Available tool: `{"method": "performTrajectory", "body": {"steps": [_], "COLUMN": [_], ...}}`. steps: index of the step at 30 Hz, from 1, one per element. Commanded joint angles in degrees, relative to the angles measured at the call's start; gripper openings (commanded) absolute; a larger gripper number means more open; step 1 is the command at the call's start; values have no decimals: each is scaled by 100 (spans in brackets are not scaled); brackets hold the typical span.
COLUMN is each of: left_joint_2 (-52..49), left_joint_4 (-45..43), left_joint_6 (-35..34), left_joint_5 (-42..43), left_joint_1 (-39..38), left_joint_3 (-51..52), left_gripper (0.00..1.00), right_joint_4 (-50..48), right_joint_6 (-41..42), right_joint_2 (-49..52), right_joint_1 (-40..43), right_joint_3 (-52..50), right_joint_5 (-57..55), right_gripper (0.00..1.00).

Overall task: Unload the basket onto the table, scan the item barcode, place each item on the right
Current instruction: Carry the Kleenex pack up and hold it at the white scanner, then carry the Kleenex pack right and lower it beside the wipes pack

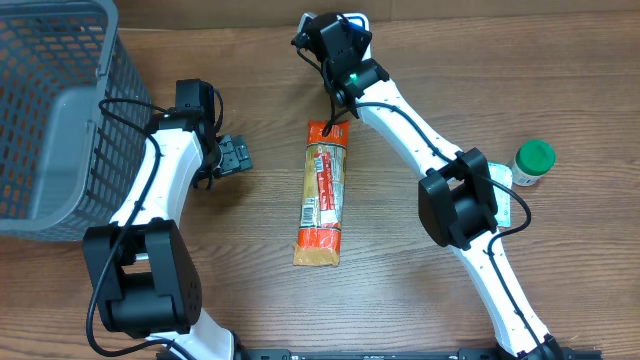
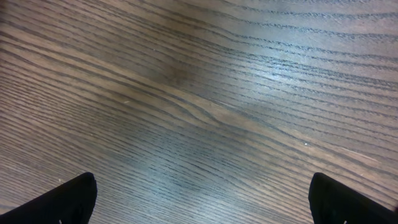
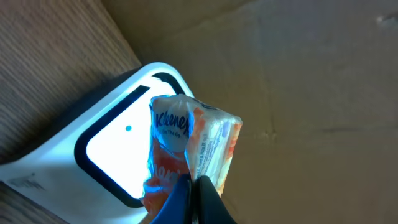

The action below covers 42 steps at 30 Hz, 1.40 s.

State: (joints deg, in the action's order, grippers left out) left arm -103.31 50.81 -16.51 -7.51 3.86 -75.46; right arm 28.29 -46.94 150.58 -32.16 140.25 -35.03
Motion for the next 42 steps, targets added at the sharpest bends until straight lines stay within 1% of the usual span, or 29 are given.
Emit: {"method": "performTrajectory", "body": {"steps": [1,3,5,8,10,14,16,17,19,22,28,31,34,38,42], "left_joint_2": [22,22,22,22,22,22,22,22,22,22,22,22,22,22,22], "left_joint_4": [-11,-9,-11,-11,-11,-11,-11,-11,-11,-11,-11,-11,-9,-11,-11], "left_joint_6": [24,24,24,24,24,24,24,24,24,24,24,24,24,24,24], "left_joint_5": [7,7,7,7,7,7,7,7,7,7,7,7,7,7,7], "left_joint_1": [20,20,20,20,20,20,20,20,20,20,20,20,20,20,20], "left_joint_3": [2,2,2,2,2,2,2,2,2,2,2,2,2,2,2], "left_gripper": [100,100,100,100,100,100,100,100,100,100,100,100,100,100,100], "right_joint_4": [192,483,896,2017,2970,5014,5853,6286,6824,6876,6876,6876,6826,6441,6113], "right_joint_6": [780,1113,1670,3130,3995,5455,5956,6078,6092,6059,5895,5899,6168,6245,6391], "right_joint_2": [-597,-990,-1440,-2218,-2629,-3187,-3235,-3228,-3169,-3156,-3200,-3292,-3453,-3884,-4142], "right_joint_1": [39,33,31,72,162,555,811,968,1239,1652,2094,2138,2138,2159,2251], "right_joint_3": [116,116,116,116,116,116,116,114,52,-391,-1655,-2312,-2846,-3633,-4113], "right_joint_5": [-90,-90,-85,-33,396,1681,2122,2323,2702,3206,3213,2820,2315,2243,2083], "right_gripper": [3,4,4,4,4,4,4,4,4,4,4,4,4,4,4]}}
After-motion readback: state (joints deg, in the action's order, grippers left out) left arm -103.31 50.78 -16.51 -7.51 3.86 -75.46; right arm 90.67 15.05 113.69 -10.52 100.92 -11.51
